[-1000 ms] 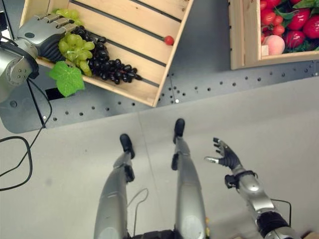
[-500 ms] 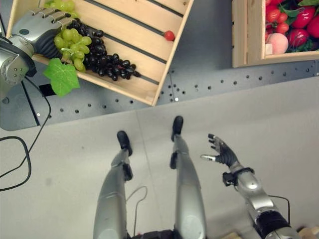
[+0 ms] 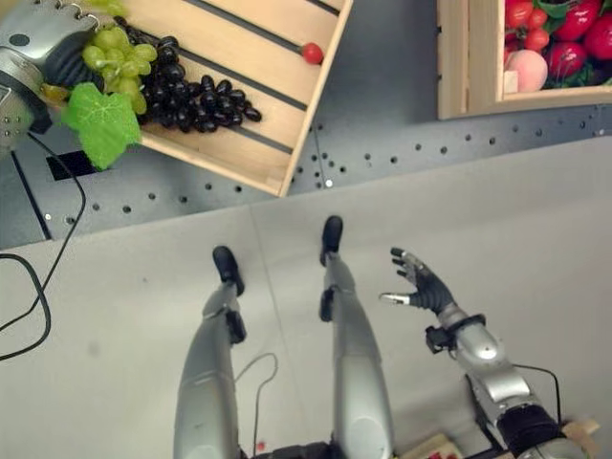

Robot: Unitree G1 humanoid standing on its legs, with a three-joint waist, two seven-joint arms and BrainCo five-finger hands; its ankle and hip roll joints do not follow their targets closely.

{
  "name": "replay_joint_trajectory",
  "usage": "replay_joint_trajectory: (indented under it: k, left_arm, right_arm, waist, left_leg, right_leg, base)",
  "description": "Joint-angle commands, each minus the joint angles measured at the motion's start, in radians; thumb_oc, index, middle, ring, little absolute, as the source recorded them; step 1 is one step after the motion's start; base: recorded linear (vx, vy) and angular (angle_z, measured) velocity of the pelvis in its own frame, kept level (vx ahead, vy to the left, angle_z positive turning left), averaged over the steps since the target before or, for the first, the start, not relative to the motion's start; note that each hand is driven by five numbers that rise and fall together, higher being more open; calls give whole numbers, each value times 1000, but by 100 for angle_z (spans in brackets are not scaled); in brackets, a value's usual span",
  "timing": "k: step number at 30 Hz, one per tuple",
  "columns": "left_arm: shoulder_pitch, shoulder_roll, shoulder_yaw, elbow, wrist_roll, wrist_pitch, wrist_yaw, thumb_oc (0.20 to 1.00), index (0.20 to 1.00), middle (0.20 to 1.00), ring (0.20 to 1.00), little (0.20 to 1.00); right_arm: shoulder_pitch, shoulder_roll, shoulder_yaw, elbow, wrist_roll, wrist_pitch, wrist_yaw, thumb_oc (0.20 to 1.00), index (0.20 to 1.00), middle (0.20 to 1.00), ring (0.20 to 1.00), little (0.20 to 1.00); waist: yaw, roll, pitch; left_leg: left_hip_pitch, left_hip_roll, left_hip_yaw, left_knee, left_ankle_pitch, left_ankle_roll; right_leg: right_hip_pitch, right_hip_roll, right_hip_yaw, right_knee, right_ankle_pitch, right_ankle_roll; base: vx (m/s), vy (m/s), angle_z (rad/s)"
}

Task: Pick up the fruits from the basket on one side to the basket on the other side

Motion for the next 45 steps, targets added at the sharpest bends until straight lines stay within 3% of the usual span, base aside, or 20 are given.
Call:
replay_joint_trajectory:
  k: [1, 17, 18, 19, 20, 21, 22, 23, 25, 26, 30, 37, 45]
  left_arm:
    - [97, 35, -35, 88, 70, 53, -44, 200, 200, 200, 200, 200]
    - [135, 36, 4, 61, 73, 54, -53, 200, 200, 200, 200, 200]
    - [148, 38, 23, 39, 62, 52, -50, 200, 200, 200, 200, 200]
    - [171, 41, 40, 21, 51, 47, -50, 200, 200, 200, 200, 200]
    - [209, 43, 86, -2, 30, 43, -46, 200, 200, 200, 200, 200]
    - [249, 40, 133, -20, 5, 41, -42, 200, 200, 200, 200, 200]
    - [277, 40, 164, -42, 4, 35, -40, 200, 200, 200, 200, 200]
    - [344, 27, 252, -88, -62, 26, -27, 200, 200, 200, 200, 200]
    - [413, 16, 326, -99, -91, 19, -23, 200, 200, 200, 200, 200]
    - [493, -3, 427, -135, -146, 13, -10, 200, 200, 200, 200, 200]
    - [627, -18, 586, -204, -224, 0, 6, 200, 200, 200, 200, 200]
    - [882, -74, 867, -319, -361, -25, 23, 200, 200, 200, 200, 200]
    - [985, -170, 978, -404, -439, -44, 40, 200, 200, 200, 200, 200]
  right_arm:
    - [50, -37, -40, -101, 27, -32, 15, 1000, 1000, 1000, 1000, 1000]
    - [63, -46, -86, -184, 41, -47, 12, 1000, 1000, 1000, 1000, 1000]
    - [58, -37, -87, -175, 41, -48, 10, 1000, 1000, 1000, 1000, 1000]
    - [60, -28, -85, -164, 43, -48, 9, 1000, 1000, 1000, 1000, 1000]
    - [56, -23, -80, -153, 44, -48, 8, 1000, 1000, 1000, 1000, 1000]
    - [56, -14, -74, -138, 39, -48, 5, 1000, 1000, 1000, 1000, 1000]
    - [54, -10, -74, -130, 35, -48, 4, 1000, 1000, 1000, 1000, 1000]
    - [56, 11, -76, -100, 35, -46, 2, 1000, 1000, 1000, 1000, 1000]
    - [57, 17, -72, -82, 35, -48, 0, 1000, 1000, 1000, 1000, 1000]
    - [60, 34, -73, -50, 15, -46, -8, 1000, 1000, 1000, 1000, 1000]
    - [64, 55, -84, -13, 3, -40, -17, 1000, 1000, 1000, 1000, 1000]
    - [114, 74, -120, 14, -30, -13, -8, 1000, 1000, 1000, 1000, 1000]
    - [161, 88, -137, 10, -63, 3, 15, 1000, 1000, 1000, 1000, 1000]
  waist:
    - [-15, -28, 17]
    - [-8, -28, 17]
    - [-5, -29, 17]
    - [3, -25, 17]
    - [3, -23, 17]
    - [11, -16, 17]
    - [12, -14, 17]
    - [30, -5, 17]
    - [32, 0, 17]
    - [48, 7, 17]
    - [65, 19, 14]
    - [92, 36, -73]
    - [97, 37, -130]
  left_leg:
    - [3, -45, 21, -18, -50, 50]
    - [4, -46, 9, -16, -46, 51]
    - [-4, -50, 17, -25, -15, 57]
    - [26, -50, 7, -24, -42, 50]
    - [24, -55, 15, -31, -14, 56]
    - [69, -56, 7, -37, -39, 48]
    - [75, -62, 15, -48, -10, 55]
    - [132, -70, 15, -68, -7, 52]
    - [164, -73, 17, -80, -5, 52]
    - [239, -81, 14, -105, -4, 49]
    - [348, -90, 9, -142, 0, 47]
    - [515, -102, -1, -214, 4, 45]
    - [590, -102, -7, -242, -3, 45]
  right_leg:
    - [40, 13, 7, 78, -155, 125]
    - [45, 12, -4, 86, -158, 124]
    - [37, 6, -14, 80, -132, 116]
    - [64, 9, -9, 89, -156, 126]
    - [62, 5, -17, 82, -132, 116]
    - [98, 8, -14, 90, -157, 127]
    - [104, 3, -24, 83, -132, 117]
    - [157, 0, -29, 81, -134, 117]
    - [184, -3, -32, 79, -135, 117]
    - [252, -5, -36, 75, -135, 118]
    - [362, -6, -50, 47, -136, 118]
    - [539, 3, -79, -20, -153, 111]
    - [618, 9, -94, -47, -167, 104]
  base:
    - [0, 0, 0]
    - [-5, 0, 0]
    - [0, 0, 0]
    - [-81, 18, 2]
    - [61, 16, 2]
    - [-80, 20, 2]
    - [-2, 35, 1]
    - [-67, 32, 0]
    - [12, 42, -3]
    - [20, 45, -5]
    - [44, 27, 5]
    - [69, 28, 10]
    - [33, 20, 8]
